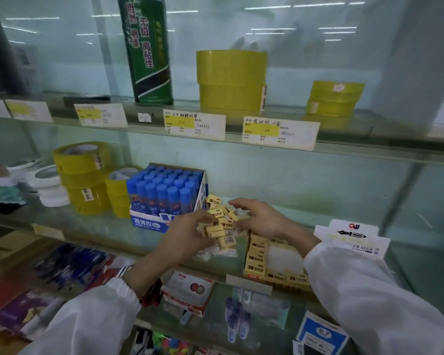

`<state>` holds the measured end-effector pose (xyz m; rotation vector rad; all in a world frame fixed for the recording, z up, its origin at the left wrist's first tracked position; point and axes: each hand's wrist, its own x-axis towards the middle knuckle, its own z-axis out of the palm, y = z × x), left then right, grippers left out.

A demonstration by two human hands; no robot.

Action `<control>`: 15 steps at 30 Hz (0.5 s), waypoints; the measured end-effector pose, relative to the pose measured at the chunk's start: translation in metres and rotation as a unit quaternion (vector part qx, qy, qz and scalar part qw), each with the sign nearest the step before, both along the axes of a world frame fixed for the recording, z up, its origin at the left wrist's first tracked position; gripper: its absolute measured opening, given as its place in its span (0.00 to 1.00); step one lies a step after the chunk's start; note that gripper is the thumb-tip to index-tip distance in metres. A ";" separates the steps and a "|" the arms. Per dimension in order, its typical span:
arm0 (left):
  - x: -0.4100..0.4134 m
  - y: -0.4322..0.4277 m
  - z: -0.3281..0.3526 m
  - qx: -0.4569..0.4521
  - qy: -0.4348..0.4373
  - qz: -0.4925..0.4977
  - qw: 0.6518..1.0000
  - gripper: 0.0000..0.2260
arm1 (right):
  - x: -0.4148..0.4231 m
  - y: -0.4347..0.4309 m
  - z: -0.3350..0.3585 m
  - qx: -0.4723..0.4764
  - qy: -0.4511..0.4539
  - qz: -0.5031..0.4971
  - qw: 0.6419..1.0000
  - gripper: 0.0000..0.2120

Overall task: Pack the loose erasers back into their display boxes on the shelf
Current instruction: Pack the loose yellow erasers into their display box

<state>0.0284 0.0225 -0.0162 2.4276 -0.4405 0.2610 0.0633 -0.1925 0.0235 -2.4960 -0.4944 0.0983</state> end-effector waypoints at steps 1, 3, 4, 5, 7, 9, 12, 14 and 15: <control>0.000 -0.003 0.004 0.004 -0.008 -0.007 1.000 0.20 | 0.002 -0.001 0.003 -0.006 -0.003 0.017 1.000 0.28; 0.034 0.008 0.007 0.020 -0.017 -0.038 0.999 0.21 | 0.032 0.013 0.004 0.000 -0.014 -0.011 1.000 0.25; 0.043 0.012 0.005 0.041 -0.030 -0.049 0.997 0.20 | 0.040 0.018 0.005 0.007 -0.015 -0.021 1.000 0.23; 0.044 0.009 0.007 0.058 -0.046 -0.054 0.996 0.19 | 0.042 0.018 0.008 0.011 -0.024 -0.013 1.000 0.22; 0.039 0.003 0.006 0.064 -0.060 -0.068 0.994 0.15 | 0.046 0.020 0.006 -0.007 -0.033 -0.002 0.999 0.21; 0.034 0.002 0.000 0.052 -0.074 -0.069 0.993 0.11 | 0.047 0.028 0.003 -0.026 -0.046 0.008 0.999 0.22; 0.031 0.003 0.000 -0.020 -0.061 -0.037 0.997 0.12 | 0.054 0.030 0.003 -0.045 -0.067 0.006 0.997 0.23; 0.029 0.003 0.001 -0.112 -0.036 -0.011 0.993 0.11 | 0.057 0.030 0.003 -0.053 -0.069 0.008 0.996 0.23; 0.028 0.003 0.002 -0.179 -0.004 -0.002 0.984 0.10 | 0.059 0.031 0.003 -0.059 -0.060 0.014 0.996 0.22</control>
